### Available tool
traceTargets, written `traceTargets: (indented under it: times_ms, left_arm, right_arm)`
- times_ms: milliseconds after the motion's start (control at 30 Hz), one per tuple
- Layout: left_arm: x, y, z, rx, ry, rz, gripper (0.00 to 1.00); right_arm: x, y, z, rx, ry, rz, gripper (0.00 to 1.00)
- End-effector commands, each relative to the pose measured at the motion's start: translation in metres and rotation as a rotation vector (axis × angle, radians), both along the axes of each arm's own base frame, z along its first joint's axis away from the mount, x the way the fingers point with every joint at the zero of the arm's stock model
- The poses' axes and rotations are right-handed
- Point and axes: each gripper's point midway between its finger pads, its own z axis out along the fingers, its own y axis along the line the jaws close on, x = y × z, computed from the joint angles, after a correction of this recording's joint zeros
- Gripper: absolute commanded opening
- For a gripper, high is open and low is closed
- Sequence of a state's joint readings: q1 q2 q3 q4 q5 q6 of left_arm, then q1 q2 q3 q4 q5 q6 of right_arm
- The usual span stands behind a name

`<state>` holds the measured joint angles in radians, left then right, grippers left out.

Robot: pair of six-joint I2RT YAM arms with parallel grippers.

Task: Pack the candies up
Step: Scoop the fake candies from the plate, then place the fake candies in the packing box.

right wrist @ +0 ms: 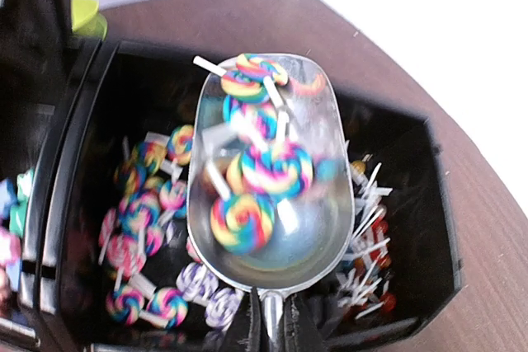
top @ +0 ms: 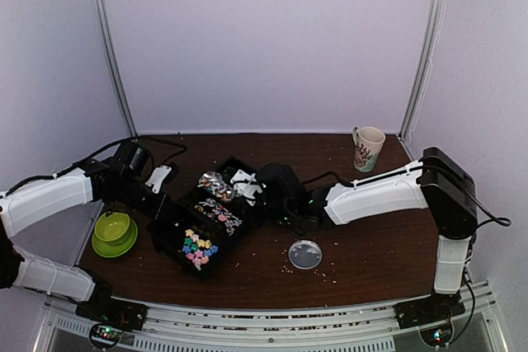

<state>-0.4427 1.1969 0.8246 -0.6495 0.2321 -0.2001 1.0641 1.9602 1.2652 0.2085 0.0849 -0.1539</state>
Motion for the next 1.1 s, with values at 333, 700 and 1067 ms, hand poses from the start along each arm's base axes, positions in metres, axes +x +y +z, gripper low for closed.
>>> traceTargets:
  times_ms: [333, 700, 1067]
  left_arm:
    - [0.011, -0.018, 0.029, -0.117, -0.083, -0.034, 0.0]
    - [0.016, -0.007, 0.028, -0.092, -0.085, 0.015, 0.0]
    - [0.018, 0.001, 0.026, -0.063, -0.087, 0.049, 0.0]
  right_arm:
    - [0.006, -0.005, 0.056, 0.126, -0.006, -0.015, 0.0]
    - [-0.007, -0.06, 0.08, 0.02, 0.036, -0.072, 0.0]
    - [-0.01, -0.152, 0.085, -0.057, 0.116, -0.196, 0.0]
